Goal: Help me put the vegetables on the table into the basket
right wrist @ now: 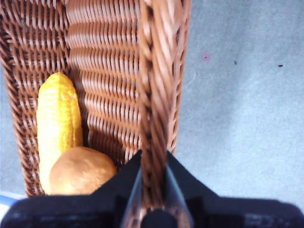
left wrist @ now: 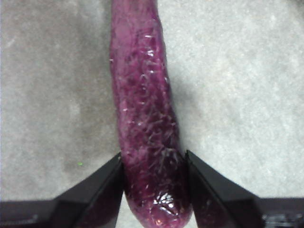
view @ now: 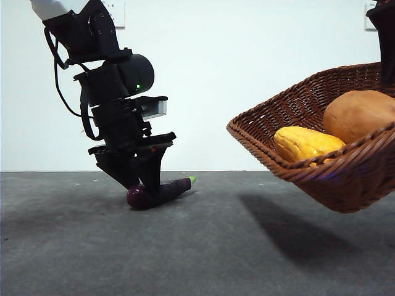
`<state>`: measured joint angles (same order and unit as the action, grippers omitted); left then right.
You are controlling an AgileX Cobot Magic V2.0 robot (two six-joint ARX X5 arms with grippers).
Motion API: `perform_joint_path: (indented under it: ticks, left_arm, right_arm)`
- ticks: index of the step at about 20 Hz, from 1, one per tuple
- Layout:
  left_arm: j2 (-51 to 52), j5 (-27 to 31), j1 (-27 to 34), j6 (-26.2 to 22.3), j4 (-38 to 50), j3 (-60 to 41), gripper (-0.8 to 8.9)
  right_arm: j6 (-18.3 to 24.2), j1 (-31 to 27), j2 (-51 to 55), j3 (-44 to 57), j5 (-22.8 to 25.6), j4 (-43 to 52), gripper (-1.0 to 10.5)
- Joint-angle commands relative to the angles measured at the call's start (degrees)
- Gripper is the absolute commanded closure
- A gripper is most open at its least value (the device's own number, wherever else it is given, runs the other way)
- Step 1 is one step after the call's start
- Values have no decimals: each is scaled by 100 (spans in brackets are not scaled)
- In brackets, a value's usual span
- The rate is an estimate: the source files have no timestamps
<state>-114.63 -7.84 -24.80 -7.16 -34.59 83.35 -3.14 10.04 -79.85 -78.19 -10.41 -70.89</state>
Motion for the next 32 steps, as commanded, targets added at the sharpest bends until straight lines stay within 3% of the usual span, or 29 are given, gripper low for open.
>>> perform_joint_path:
  ticks: [1, 5, 10, 14, 16, 19, 24, 28, 29, 32]
  left_arm:
    - [127, -199, 7, 116, -142, 44, 822]
    - [813, -815, 7, 131, -640, 365, 822]
    - [2138, -1709, -116, 848, -1423, 376, 817]
    - [2747, -2096, -645, 874, -1961, 376, 817]
    - [2787, -2081, -981, 951, -2070, 376, 817]
    - [2750, -1849, -1473, 1390, -1707, 374, 817]
    - [2728, -435, -2068, 2455, -1025, 374, 816]
    - [2717, -389, -2144, 2667, -1047, 374, 813]
    - [2680, -387, -2144, 2712, -1040, 374, 793]
    - [2496, -398, -2140, 2793, -1123, 374, 476]
  right_arm:
    - [31, 4, 20, -33, -50, 39, 958]
    - [11, 4, 17, -33, -48, 61, 958]
    - [-127, 4, 17, -33, -98, 164, 958]
    - [-350, 13, 17, -33, -1123, 588, 958]
    - [-509, 20, 17, -33, -1523, 809, 958]
    - [-592, 153, 17, -33, -1558, 872, 958]
    - [-632, 319, 17, -33, -1574, 892, 958]
    - [-629, 529, 17, -33, -1582, 907, 958]
    - [-625, 584, 17, -33, -1580, 903, 958]
    - [-625, 710, 17, -33, -1714, 894, 958]
